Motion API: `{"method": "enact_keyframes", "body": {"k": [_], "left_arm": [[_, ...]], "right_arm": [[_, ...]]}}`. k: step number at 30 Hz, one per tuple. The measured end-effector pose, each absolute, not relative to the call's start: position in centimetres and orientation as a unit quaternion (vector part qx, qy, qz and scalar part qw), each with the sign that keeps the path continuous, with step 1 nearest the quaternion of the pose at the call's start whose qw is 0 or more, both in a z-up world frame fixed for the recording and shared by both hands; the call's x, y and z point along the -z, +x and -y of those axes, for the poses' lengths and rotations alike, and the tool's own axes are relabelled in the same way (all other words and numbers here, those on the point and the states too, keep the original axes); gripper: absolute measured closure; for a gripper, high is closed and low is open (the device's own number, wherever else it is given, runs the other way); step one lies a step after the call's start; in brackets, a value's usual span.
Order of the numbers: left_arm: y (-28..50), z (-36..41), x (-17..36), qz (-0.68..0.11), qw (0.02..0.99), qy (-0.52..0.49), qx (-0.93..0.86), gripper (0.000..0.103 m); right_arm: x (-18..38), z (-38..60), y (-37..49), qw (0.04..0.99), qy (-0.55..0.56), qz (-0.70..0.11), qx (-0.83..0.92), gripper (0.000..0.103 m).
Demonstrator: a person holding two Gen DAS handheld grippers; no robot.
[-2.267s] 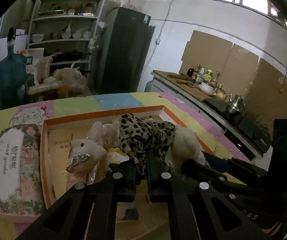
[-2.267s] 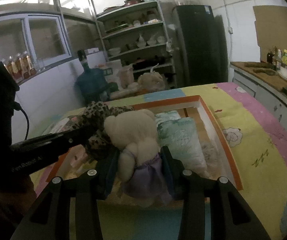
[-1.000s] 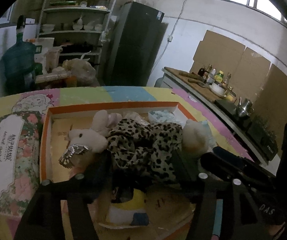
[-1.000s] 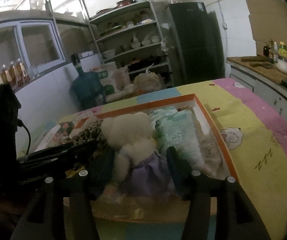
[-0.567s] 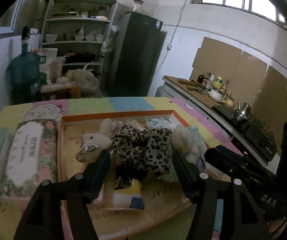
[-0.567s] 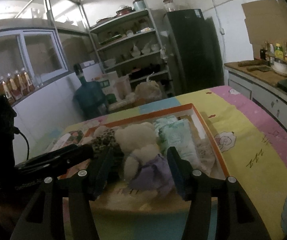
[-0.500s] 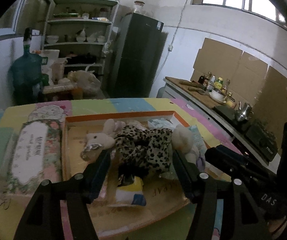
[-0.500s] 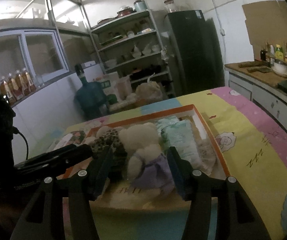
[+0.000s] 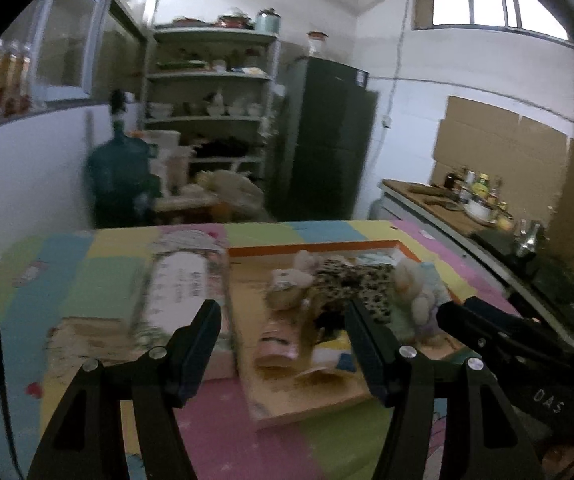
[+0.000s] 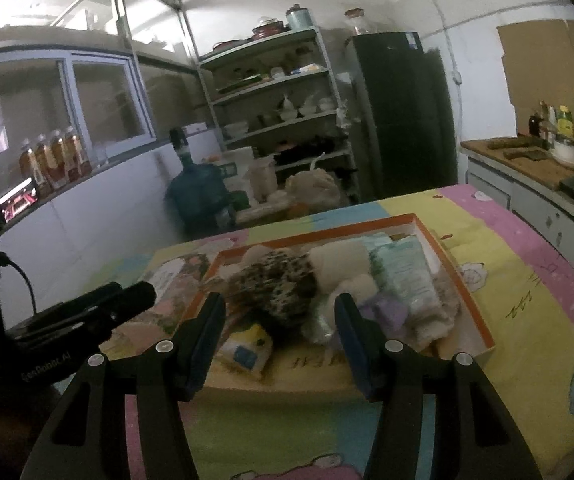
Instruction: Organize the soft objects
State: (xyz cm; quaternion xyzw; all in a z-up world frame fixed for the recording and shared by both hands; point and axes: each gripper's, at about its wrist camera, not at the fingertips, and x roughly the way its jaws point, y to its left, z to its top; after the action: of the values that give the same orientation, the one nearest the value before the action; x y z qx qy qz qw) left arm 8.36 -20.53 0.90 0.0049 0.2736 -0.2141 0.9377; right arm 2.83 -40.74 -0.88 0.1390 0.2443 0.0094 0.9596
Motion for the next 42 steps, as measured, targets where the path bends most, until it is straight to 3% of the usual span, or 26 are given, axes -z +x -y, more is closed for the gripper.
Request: {"method": "enact_keyframes", "body": {"k": [3, 15, 42], "left_arm": [[7.1, 19.2, -1.4, -0.262, 0.946, 0.011, 0.192, 0.039], [2.9, 14.2, -3.0, -0.232, 0.962, 0.017, 0.142, 0.039], [-8.7, 5.0, -3.7, -0.199, 0.978, 0.000, 0.070, 0.039]], "right_arm": [[0.6, 39.5, 2.2, 0.960, 0.140, -0.240, -0.012, 0.034], [-0.7, 34.1, -0.6, 0.965, 0.126, -0.230, -0.012, 0.029], [-2.1, 23.8, -11.7, 0.978, 0.098, -0.181, 0.021, 0.029]]}}
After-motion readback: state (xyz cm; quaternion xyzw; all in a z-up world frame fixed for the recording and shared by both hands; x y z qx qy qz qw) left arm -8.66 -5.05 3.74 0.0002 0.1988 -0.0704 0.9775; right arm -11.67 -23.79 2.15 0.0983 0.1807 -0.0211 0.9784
